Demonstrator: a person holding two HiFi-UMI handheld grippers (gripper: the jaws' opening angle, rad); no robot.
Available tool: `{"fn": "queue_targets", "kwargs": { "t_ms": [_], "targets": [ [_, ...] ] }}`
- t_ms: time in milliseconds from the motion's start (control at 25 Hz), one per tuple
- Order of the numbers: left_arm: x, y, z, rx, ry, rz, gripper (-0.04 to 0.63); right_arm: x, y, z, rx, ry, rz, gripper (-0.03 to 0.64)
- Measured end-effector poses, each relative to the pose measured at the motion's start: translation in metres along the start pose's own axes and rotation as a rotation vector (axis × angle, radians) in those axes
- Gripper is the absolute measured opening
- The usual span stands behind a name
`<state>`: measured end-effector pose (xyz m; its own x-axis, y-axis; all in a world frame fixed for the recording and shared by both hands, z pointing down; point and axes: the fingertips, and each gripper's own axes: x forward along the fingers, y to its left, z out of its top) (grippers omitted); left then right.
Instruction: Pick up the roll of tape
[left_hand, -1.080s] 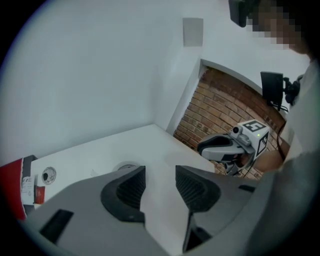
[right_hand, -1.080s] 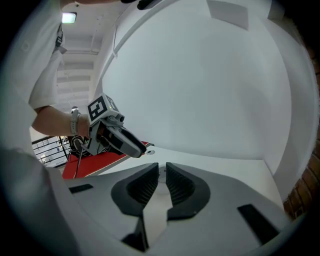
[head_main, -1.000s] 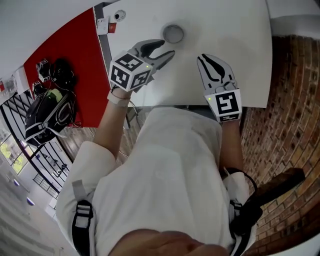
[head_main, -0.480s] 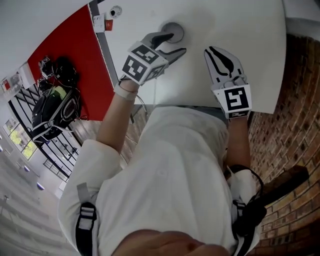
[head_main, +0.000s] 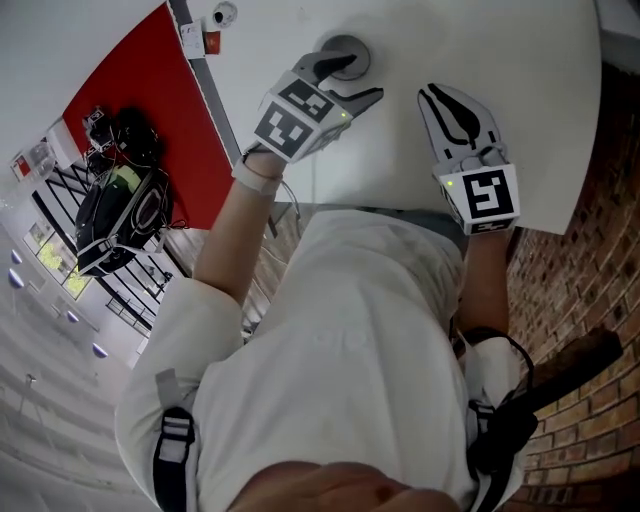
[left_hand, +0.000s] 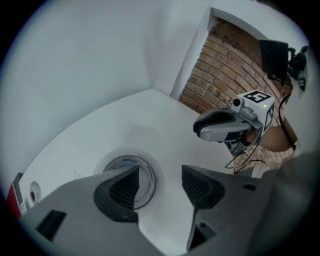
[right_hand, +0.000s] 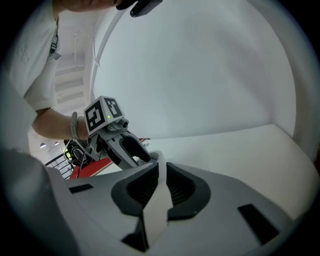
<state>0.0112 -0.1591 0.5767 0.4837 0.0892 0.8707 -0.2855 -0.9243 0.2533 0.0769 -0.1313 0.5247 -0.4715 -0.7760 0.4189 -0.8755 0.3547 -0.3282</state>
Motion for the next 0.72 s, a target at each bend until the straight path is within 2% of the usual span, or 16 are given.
{"fn": "queue_targets", "kwargs": {
  "t_ms": [400, 720],
  "targets": [
    [0.034, 0.007, -0.014, 0.077, 0.106, 0.046, 0.253, 0.007, -0.008, -0.018, 0.022, -0.006, 0.032, 0.044],
    [0.047, 0.016, -0.022, 0.195, 0.201, 0.149, 0.253, 0.013, -0.005, -0.031, 0.052, 0.004, 0.06, 0.044]
  ]
}}
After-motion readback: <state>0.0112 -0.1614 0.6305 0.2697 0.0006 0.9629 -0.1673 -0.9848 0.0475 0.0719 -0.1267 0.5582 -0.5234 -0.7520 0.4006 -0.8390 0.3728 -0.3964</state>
